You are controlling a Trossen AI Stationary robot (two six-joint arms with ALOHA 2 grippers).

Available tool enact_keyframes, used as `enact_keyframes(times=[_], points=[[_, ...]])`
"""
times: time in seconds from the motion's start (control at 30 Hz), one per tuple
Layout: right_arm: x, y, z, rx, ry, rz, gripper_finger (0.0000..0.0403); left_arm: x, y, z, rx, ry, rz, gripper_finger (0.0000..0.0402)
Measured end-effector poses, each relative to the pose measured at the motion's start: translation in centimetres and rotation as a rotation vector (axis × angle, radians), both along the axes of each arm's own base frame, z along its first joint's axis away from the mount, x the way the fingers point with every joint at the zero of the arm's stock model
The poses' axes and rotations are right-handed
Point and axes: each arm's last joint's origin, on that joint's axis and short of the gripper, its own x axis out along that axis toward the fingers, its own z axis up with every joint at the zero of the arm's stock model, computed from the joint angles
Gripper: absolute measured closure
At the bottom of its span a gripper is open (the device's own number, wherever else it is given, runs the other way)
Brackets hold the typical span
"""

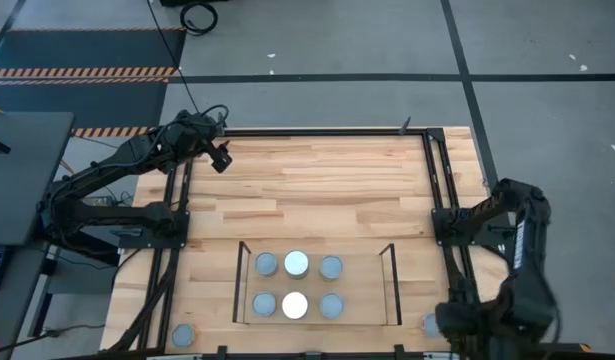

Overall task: Pick and place cans onto a shelf
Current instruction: Put the canned salmon on the shelf

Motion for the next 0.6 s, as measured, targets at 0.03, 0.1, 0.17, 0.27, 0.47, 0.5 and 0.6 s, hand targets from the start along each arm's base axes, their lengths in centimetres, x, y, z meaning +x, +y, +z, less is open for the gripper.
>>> enact_keyframes(times=[0.03, 0.1, 0.17, 0.27, 0.47, 0.5, 0.6], points=[[0.1, 0.3, -1.4, 0.010, 0.010, -0.002, 0.0053, 0.0, 0.0, 0.0, 0.000, 0.000, 0.000, 0.0102], [0.1, 0.6, -4.2, 0.021, 0.053, -0.012, 0.0040, 0.0, 0.0, 0.0, 0.000, 0.000, 0.000, 0.0102], [-0.1, 0.5, -6.7, 0.017, 0.092, -0.037, 0.0027, 0.0, 0.0, 0.0, 0.000, 0.000, 0.000, 0.0102], [-0.5, -0.3, -10.1, -0.005, 0.172, -0.101, 0.0013, 0.0, 0.0, 0.0, 0.000, 0.000, 0.000, 0.0102], [-0.4, -1.2, -13.7, 0.045, 0.235, -0.179, 0.0006, 0.0, 0.0, 0.0, 0.000, 0.000, 0.000, 0.0102], [-0.3, -1.2, -14.0, 0.061, 0.236, -0.186, 0.0006, 0.0, 0.0, 0.0, 0.000, 0.000, 0.000, 0.0102], [-0.4, -1.5, -14.9, 0.065, 0.234, -0.206, 0.0005, 0.0, 0.0, 0.0, 0.000, 0.000, 0.000, 0.0102]])
